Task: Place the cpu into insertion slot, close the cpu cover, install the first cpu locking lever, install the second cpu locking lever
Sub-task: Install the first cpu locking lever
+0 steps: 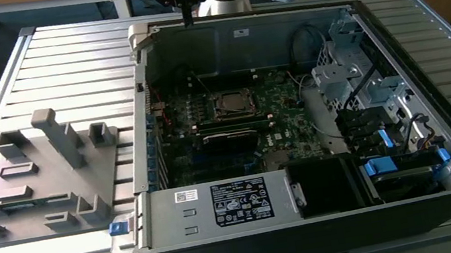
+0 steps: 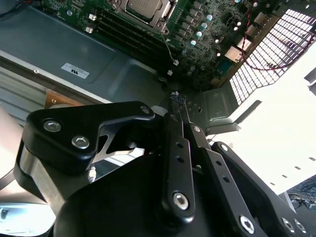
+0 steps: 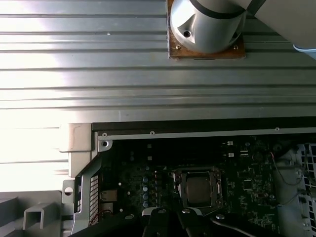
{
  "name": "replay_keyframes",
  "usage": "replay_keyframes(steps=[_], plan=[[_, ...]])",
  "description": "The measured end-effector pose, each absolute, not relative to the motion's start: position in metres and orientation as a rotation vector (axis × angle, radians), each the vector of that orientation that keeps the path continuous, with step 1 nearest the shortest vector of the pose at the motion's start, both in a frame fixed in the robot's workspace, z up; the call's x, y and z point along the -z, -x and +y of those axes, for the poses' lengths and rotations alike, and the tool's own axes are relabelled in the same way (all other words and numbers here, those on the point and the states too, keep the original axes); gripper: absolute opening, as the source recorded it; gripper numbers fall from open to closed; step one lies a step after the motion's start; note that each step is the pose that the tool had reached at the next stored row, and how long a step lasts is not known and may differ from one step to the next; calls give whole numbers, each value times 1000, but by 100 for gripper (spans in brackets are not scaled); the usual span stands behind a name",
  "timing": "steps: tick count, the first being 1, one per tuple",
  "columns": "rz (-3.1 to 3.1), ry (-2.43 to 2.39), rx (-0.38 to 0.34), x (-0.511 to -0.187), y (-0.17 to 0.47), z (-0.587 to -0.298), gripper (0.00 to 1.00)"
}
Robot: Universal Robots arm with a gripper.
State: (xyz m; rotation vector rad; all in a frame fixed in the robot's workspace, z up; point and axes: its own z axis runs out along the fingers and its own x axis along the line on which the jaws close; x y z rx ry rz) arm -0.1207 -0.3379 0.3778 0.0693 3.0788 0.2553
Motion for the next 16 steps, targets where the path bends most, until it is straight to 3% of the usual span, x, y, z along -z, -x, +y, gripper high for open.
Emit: replay_keyframes(steps=[16], plan=[[3115,-80,-213,-371,121,-338,11]])
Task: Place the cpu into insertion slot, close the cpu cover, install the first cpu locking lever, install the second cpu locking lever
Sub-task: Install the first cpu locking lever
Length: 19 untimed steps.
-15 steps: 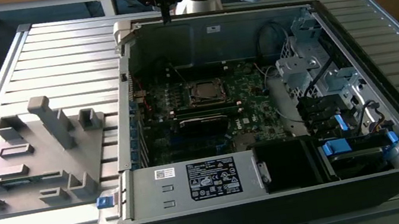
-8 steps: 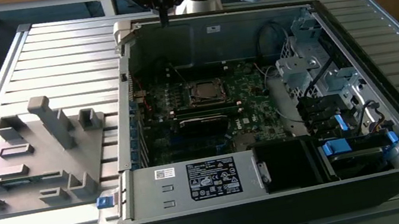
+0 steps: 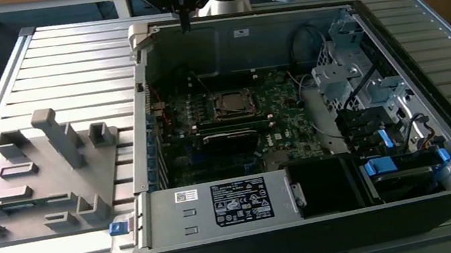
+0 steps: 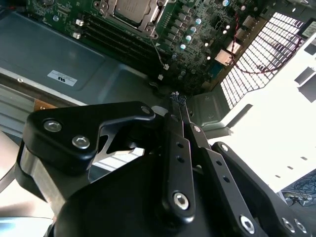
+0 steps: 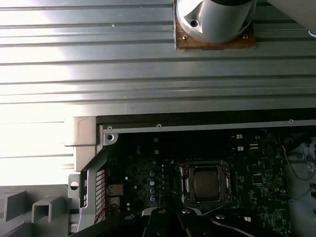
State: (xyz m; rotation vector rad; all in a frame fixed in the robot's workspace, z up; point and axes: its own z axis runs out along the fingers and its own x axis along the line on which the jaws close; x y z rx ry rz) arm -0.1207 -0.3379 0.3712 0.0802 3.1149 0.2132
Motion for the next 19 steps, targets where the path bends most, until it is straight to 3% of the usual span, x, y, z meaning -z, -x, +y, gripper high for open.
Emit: replay_keyframes(steps=[19], plan=[[3115,-80,-211,-348,121,-338,11]])
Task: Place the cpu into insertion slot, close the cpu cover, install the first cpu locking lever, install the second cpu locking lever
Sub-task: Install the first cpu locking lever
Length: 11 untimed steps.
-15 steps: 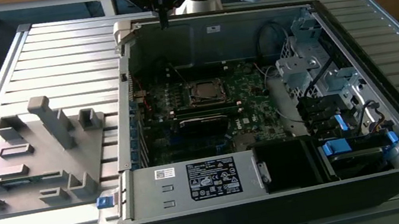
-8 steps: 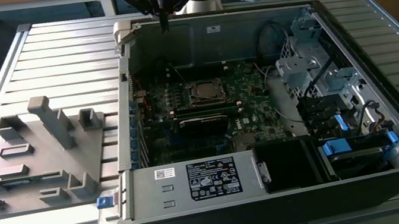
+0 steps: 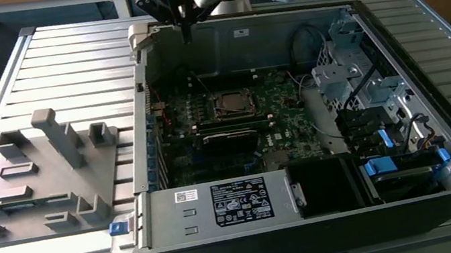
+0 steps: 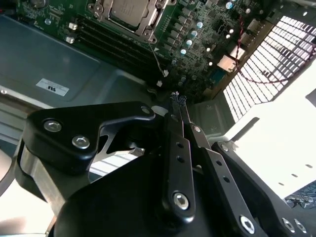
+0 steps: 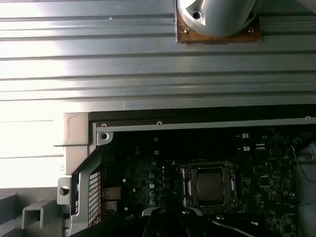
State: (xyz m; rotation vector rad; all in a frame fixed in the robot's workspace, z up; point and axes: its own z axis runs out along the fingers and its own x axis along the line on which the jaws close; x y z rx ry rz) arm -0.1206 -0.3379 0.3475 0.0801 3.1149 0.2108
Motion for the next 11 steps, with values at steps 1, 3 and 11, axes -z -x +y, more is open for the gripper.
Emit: replay_keyframes(steps=[1,3,11], plan=[[3115,-80,-207,-346,121,-338,11],[3116,-81,-196,-344,121,-338,11],[3117,-85,-166,-334,121,-338,11]])
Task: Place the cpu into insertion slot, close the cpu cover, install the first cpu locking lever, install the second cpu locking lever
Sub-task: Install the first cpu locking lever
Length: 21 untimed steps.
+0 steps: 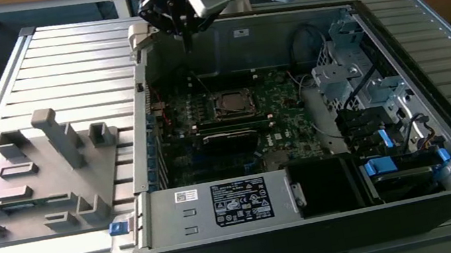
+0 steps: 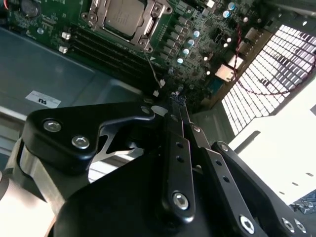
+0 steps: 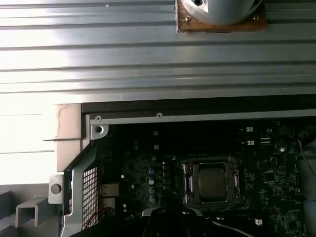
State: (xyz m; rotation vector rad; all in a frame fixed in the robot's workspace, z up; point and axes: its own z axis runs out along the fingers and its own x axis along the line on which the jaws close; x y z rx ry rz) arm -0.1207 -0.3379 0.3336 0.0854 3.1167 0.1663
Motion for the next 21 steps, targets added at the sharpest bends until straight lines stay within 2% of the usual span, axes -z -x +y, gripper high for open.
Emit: replay_keyframes(steps=[15,21], plan=[[3117,-89,-150,-308,121,-338,11],[3114,-90,-228,-305,121,-340,11]])
